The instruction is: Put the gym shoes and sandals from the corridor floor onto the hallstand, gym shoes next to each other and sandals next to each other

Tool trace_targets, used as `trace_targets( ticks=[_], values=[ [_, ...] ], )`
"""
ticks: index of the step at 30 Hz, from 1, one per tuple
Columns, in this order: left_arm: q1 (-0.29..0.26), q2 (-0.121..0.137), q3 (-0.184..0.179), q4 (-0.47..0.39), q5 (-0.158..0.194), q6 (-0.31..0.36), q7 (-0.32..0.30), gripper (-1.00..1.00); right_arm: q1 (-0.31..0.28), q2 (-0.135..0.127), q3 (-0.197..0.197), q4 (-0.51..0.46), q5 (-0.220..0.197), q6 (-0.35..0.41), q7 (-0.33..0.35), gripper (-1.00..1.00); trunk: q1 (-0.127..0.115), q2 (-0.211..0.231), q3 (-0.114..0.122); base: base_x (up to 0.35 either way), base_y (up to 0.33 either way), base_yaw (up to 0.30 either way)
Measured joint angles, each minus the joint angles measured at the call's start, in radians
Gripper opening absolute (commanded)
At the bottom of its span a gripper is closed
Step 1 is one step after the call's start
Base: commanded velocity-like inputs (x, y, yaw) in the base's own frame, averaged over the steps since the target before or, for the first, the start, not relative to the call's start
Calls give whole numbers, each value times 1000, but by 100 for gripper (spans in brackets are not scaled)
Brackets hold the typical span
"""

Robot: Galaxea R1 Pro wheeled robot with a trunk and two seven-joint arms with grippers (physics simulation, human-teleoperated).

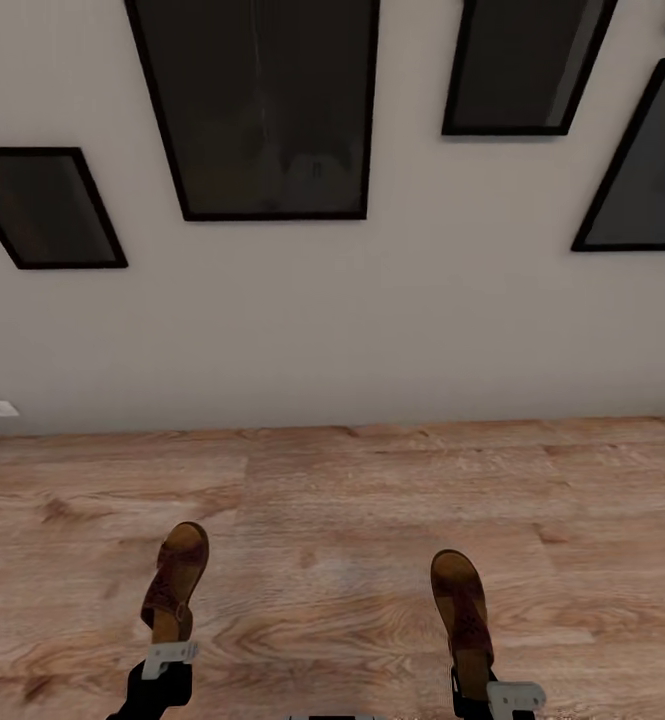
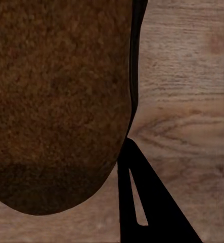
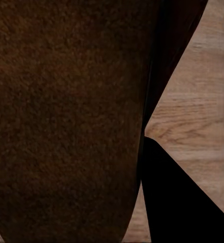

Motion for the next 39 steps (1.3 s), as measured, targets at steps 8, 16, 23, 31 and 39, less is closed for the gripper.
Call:
trace_targets(
  ticks=[8,16,23,31,39],
  values=[
    [0,0,0,0,5,-1,0,-100,0,0,-1,1,0,0,-1,-100,0,0,6,0,0,-291],
    [0,0,0,3,6,-2,0,-100,0,0,-1,2,0,0,-2,-100,0,0,9,0,0,-293],
    [2,0,0,6,5,-2,0,-100,0,0,-1,2,0,0,-2,-100,0,0,12,0,0,-294],
    [3,-1,0,7,6,-2,0,-100,0,0,-1,2,-1,0,-2,-100,0,0,15,0,0,-295],
    [3,-2,0,7,7,-2,0,-100,0,-1,-1,2,-9,0,-2,-100,0,0,15,0,0,-299]
  ],
)
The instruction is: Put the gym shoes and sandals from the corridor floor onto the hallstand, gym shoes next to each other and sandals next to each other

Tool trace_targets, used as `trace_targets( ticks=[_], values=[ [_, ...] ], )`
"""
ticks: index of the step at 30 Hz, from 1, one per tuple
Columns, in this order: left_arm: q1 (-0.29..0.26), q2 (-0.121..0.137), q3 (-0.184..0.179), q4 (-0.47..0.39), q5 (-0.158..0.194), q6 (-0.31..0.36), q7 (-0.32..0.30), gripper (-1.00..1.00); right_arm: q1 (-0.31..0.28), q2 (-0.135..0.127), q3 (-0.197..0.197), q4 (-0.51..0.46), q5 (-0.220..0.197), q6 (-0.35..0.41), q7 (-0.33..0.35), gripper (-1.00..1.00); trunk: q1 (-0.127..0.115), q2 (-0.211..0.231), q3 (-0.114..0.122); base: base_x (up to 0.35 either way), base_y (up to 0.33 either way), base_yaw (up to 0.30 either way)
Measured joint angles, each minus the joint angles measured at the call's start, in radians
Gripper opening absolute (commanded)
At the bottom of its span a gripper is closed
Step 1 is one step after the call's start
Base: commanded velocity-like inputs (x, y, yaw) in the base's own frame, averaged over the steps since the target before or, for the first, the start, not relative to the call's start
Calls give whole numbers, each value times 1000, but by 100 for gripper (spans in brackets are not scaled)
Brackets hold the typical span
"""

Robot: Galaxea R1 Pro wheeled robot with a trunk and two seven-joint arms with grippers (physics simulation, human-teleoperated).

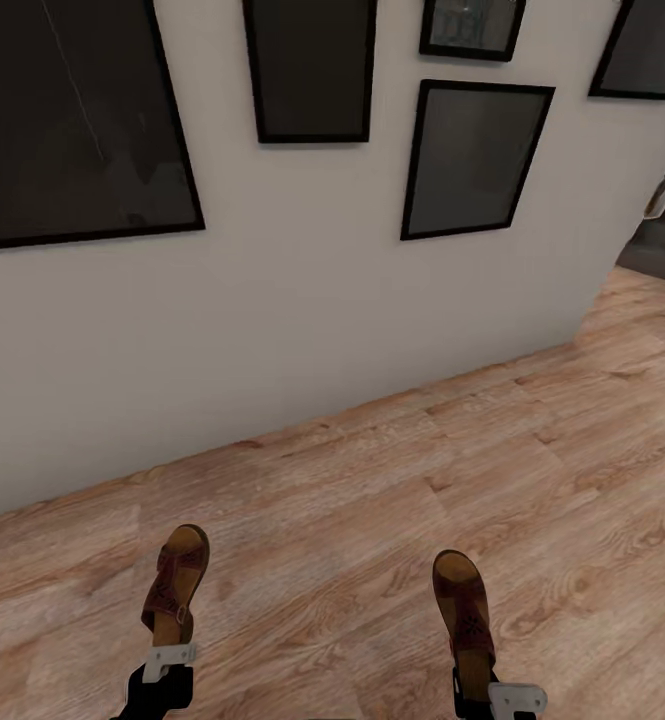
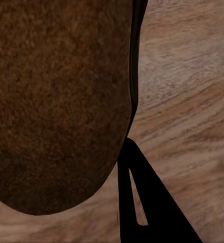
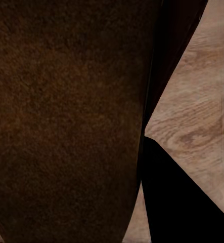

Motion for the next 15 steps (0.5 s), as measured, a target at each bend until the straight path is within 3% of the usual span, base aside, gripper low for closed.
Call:
trace_targets(
  ticks=[15],
  values=[
    [5,-1,0,0,0,-1,-1,-100,0,-1,-1,0,-1,0,0,-100,0,0,0,0,0,-300]
  ],
)
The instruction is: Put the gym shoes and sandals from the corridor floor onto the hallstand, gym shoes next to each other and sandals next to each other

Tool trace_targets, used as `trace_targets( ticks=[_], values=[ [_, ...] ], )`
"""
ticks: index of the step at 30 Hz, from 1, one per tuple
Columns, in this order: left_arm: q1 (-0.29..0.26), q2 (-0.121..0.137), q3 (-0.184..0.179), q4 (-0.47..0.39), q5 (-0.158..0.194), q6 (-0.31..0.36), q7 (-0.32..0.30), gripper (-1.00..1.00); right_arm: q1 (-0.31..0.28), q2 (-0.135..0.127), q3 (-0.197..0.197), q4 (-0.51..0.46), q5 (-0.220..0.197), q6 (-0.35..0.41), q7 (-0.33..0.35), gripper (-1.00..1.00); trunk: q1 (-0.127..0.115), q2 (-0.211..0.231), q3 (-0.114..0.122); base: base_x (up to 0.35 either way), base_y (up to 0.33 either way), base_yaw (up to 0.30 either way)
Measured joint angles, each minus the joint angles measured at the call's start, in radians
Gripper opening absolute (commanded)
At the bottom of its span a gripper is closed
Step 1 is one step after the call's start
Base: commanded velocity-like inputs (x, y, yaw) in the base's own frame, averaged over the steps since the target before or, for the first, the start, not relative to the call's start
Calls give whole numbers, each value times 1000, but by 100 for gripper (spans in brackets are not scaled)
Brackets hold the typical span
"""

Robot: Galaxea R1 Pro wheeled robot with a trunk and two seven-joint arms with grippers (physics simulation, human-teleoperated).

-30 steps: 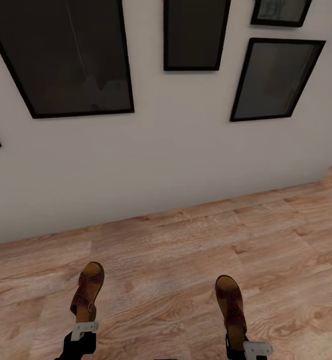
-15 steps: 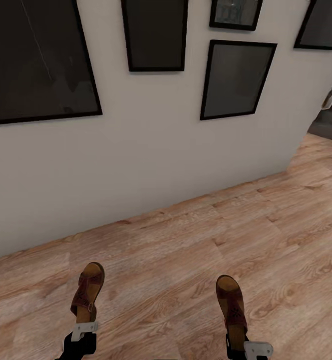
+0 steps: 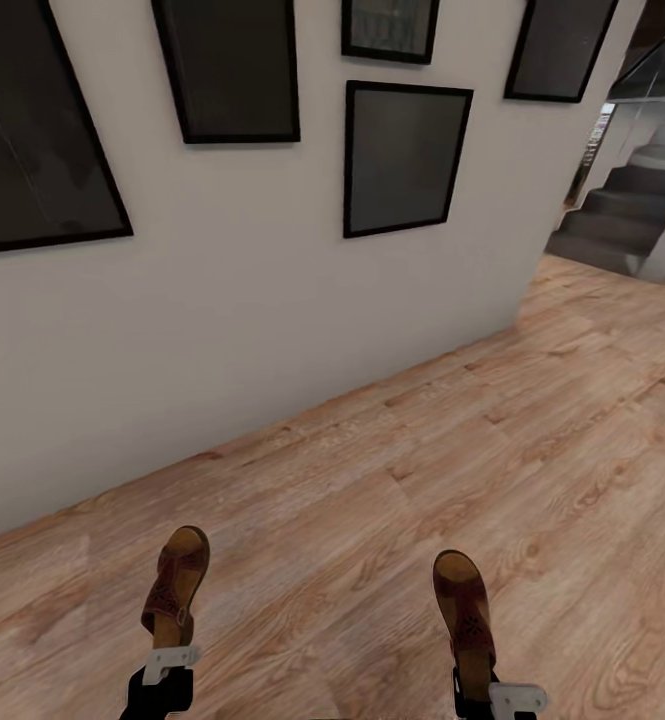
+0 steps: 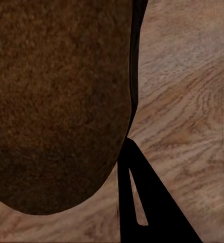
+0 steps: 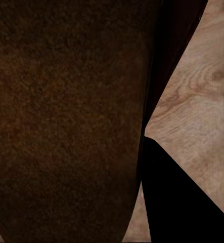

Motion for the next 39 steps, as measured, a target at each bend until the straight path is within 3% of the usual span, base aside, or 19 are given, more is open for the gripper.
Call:
trace_targets(
  ticks=[39],
  values=[
    [0,-4,-3,1,-3,1,-5,-100,0,1,0,0,0,0,0,-100,0,0,0,0,0,-300]
  ],
)
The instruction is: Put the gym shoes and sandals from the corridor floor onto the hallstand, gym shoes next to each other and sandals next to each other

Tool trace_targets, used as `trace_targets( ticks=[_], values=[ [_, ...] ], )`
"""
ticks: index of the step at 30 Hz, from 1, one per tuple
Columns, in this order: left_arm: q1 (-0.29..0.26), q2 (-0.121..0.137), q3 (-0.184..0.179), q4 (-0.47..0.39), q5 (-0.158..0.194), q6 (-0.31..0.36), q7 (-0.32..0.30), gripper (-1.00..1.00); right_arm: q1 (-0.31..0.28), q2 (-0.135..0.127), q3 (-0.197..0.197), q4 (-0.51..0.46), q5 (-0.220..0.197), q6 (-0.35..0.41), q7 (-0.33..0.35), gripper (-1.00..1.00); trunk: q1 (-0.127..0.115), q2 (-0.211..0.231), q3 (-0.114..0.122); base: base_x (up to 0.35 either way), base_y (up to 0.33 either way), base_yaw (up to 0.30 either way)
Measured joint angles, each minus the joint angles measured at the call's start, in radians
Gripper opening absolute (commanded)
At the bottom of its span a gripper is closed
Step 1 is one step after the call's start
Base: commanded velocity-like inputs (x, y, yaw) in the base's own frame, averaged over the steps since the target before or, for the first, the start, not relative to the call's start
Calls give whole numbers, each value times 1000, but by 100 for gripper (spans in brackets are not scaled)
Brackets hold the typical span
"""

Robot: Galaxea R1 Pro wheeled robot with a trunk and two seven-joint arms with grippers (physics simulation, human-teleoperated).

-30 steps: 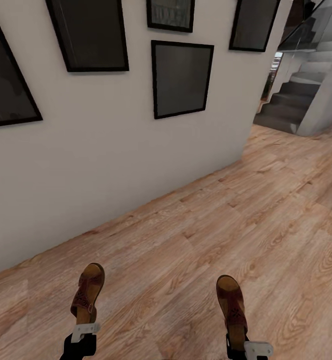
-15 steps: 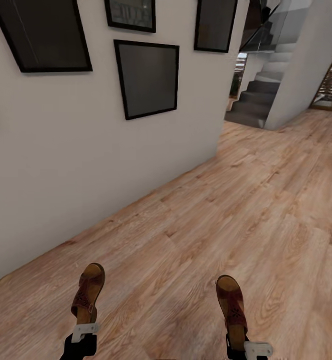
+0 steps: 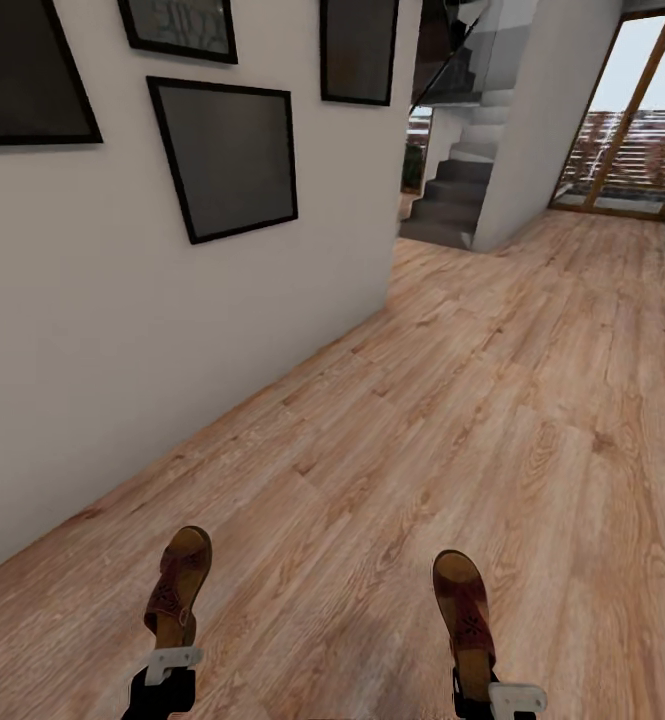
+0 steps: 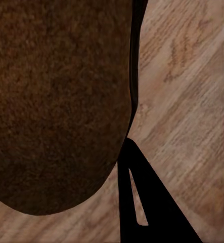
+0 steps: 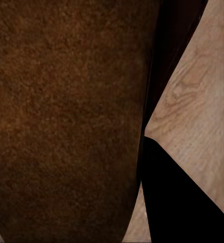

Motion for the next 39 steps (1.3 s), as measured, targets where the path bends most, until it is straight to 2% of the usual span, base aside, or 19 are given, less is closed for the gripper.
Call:
trace_targets(
  ticks=[39],
  values=[
    [0,-1,0,0,0,-1,-9,-100,0,0,0,0,0,0,0,-100,0,0,0,1,0,-300]
  ],
)
